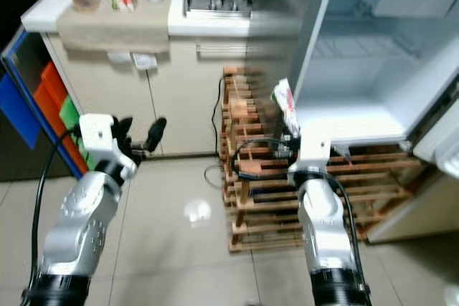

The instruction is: Restocking fridge

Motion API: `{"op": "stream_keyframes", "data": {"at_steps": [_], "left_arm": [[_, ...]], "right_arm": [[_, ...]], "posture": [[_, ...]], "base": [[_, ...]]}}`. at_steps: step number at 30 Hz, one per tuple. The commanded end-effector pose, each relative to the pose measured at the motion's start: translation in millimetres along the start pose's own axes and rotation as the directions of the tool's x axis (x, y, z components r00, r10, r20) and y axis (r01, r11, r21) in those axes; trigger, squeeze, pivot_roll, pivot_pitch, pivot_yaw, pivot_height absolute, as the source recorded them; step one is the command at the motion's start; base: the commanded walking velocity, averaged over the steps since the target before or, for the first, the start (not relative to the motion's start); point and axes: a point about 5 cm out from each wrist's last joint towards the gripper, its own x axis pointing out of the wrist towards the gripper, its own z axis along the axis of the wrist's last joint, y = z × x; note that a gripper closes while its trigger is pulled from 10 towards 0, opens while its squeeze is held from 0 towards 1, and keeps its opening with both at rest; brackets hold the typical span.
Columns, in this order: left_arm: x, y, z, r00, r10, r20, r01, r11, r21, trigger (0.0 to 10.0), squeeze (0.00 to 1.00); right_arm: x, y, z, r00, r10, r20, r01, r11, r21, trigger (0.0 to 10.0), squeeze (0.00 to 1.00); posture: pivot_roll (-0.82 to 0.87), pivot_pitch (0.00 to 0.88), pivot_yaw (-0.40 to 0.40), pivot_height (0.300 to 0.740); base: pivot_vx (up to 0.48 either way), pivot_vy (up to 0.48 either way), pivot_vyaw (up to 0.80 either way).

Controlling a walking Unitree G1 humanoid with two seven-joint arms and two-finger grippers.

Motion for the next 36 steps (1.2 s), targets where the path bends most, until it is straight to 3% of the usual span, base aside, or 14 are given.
{"op": "stream_keyframes", "data": {"at_steps": [1, 4, 10, 17, 23, 36], "left_arm": [[-0.4, -1.0, 11.8, 0.999, -0.01, 0.048, 0.007, 0.999, 0.052, 10.0, 0.0], [-3.4, -5.1, 22.8, 0.994, -0.042, 0.101, 0.032, 0.995, 0.09, 10.0, 0.0], [-0.3, -17.6, 27.3, 0.986, -0.103, 0.131, 0.087, 0.989, 0.118, 10.0, 0.0], [4.1, -12.2, 24.0, 0.991, -0.075, 0.108, 0.069, 0.996, 0.064, 10.0, 0.0], [4.1, -7.0, 25.1, 0.993, -0.029, 0.118, 0.028, 1.0, 0.01, 10.0, 0.0], [2.9, -6.8, 29.9, 0.988, -0.025, 0.149, 0.025, 1.0, -0.002, 10.0, 0.0]], "right_arm": [[-6.4, -8.6, 13.0, 0.997, -0.043, 0.071, 0.043, 0.999, 0.004, 10.0, 0.0], [-17.4, -12.4, 20.9, 0.99, -0.061, 0.13, 0.064, 0.998, -0.017, 10.0, 0.0], [-17.1, -20.5, 32.3, 0.973, -0.122, 0.198, 0.131, 0.991, -0.032, 10.0, 0.0], [-3.8, -24.3, 28.6, 0.979, -0.138, 0.149, 0.144, 0.989, -0.03, 10.0, 0.0], [-1.8, -23.4, 22.4, 0.986, -0.12, 0.114, 0.123, 0.992, -0.022, 10.0, 0.0], [0.7, -16.0, 16.7, 0.992, -0.081, 0.094, 0.083, 0.996, -0.019, 10.0, 0.0]], "posture": [[-0.01, 0.0, -0.016, 0.74], [-0.01, 0.0, -0.016, 0.74], [-0.03, 0.0, 0.0, 0.74], [-0.04, 0.0, 0.01, 0.74], [-0.03, 0.0, 0.009, 0.74], [-0.02, 0.0, 0.007, 0.74]], "base": [[0.0, 0.0, 0.0], [0.0, 0.0, 0.0], [0.0, 0.0, 0.0], [0.0, -0.386, 0.0], [0.0, -0.472, 0.0], [0.0, -0.469, 0.0]]}}
